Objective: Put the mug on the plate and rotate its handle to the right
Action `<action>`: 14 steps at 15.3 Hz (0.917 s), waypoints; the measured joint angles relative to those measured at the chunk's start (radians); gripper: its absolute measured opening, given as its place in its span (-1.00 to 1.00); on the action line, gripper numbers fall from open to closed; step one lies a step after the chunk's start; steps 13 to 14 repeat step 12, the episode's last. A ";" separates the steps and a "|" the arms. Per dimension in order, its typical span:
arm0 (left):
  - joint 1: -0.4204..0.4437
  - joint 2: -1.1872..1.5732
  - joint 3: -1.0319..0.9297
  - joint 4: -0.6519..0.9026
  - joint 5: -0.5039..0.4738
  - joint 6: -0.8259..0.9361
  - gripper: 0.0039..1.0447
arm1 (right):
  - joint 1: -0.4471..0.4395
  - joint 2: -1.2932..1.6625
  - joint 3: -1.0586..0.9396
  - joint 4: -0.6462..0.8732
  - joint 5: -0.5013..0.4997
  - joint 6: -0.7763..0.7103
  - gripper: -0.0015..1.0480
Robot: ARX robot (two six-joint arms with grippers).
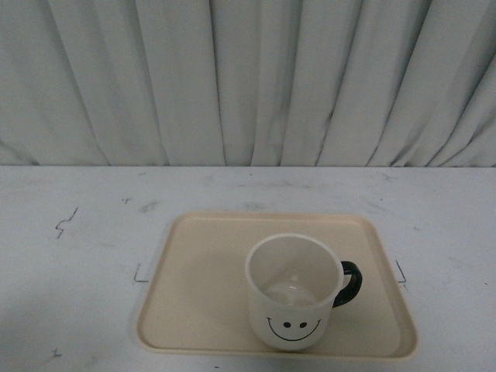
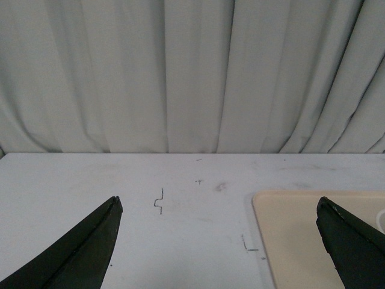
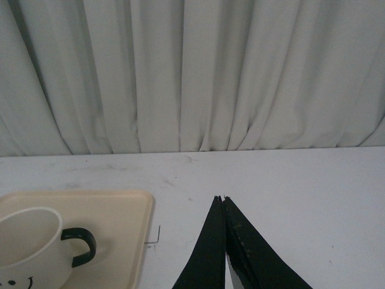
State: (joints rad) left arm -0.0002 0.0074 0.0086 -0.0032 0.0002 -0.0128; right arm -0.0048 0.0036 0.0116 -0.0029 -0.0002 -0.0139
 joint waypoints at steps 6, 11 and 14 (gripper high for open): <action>0.000 0.000 0.000 0.000 0.000 0.000 0.88 | 0.000 0.000 0.000 -0.001 0.000 0.000 0.26; 0.000 0.000 0.000 0.000 0.000 0.000 0.88 | 0.000 0.000 0.000 -0.001 0.000 0.003 0.87; 0.000 0.000 0.000 0.000 0.000 0.000 0.88 | 0.000 0.000 0.000 -0.001 0.000 0.003 0.87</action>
